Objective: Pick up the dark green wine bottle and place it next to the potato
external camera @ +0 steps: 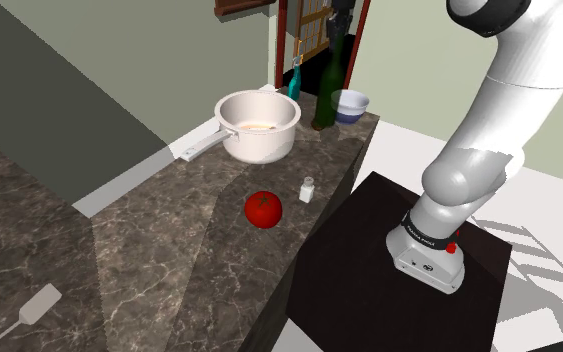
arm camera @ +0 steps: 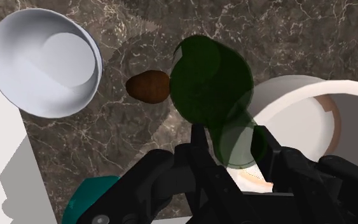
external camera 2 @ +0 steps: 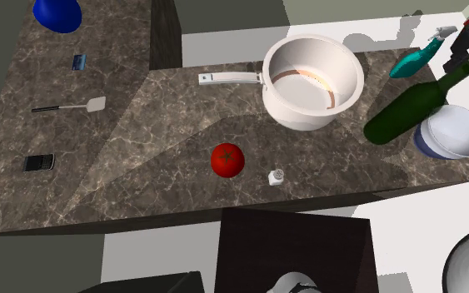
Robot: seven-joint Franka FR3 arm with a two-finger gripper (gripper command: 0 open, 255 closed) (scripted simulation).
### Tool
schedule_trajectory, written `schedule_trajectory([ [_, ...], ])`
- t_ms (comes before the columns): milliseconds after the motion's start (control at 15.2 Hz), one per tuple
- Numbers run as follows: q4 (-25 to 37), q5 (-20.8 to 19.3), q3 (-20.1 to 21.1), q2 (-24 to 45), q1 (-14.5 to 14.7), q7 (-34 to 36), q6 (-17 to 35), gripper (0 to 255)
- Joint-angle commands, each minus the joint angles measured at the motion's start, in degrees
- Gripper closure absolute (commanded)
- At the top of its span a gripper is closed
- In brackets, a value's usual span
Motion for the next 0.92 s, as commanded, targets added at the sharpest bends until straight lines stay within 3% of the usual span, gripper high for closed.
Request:
schedule_trajectory([
  [0,-1.85,-0.01,-0.01,-0.18,-0.01,-0.06,1.74,255],
  [858,-11.88,0.03,0.04,-0.18,0.08,-0.17,11.76,255],
])
